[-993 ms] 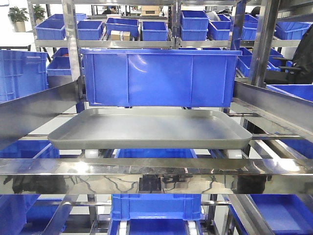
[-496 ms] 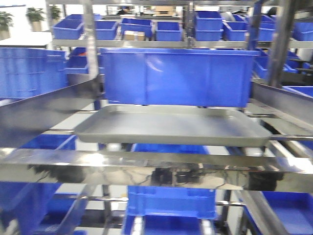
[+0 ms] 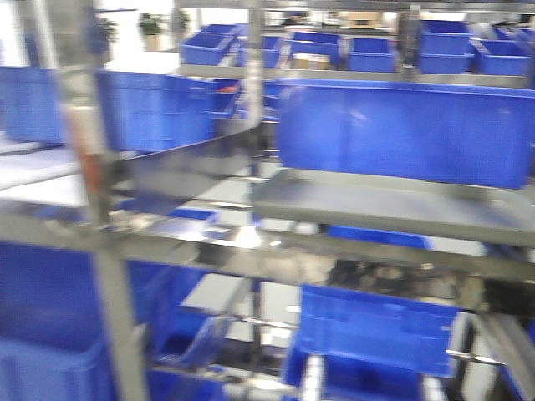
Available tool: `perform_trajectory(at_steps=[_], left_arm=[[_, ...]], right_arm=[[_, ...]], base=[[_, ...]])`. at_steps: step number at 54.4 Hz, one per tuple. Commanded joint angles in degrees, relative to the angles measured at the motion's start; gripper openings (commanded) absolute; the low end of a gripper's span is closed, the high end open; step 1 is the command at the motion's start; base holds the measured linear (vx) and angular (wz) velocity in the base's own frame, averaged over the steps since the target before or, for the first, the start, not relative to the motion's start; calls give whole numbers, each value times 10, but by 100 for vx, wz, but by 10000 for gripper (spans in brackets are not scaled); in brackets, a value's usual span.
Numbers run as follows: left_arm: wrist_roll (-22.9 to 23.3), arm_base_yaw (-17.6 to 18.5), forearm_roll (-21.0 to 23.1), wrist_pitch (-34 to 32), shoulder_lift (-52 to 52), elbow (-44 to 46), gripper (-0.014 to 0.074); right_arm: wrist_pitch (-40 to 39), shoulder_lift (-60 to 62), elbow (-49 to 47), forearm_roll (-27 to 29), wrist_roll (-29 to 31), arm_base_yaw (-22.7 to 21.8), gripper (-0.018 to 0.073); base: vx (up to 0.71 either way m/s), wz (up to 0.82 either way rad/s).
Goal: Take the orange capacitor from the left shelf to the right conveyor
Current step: 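Drive the base to the round green conveyor holding the cylinder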
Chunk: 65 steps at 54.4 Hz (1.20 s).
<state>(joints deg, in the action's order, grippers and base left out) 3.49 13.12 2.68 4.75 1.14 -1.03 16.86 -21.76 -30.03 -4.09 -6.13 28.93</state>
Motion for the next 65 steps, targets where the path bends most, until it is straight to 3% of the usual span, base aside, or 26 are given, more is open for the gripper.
perform_trajectory(at_steps=[1,65], left_arm=[[3,4,3,-47,2,17,-6],[3,4,3,-47,2,17,-6]], right_arm=[[-53,-2,-17,-7,0,-2,-8],[-53,-2,-17,-7,0,-2,-8]], base=[[-12,47],[-10,52]])
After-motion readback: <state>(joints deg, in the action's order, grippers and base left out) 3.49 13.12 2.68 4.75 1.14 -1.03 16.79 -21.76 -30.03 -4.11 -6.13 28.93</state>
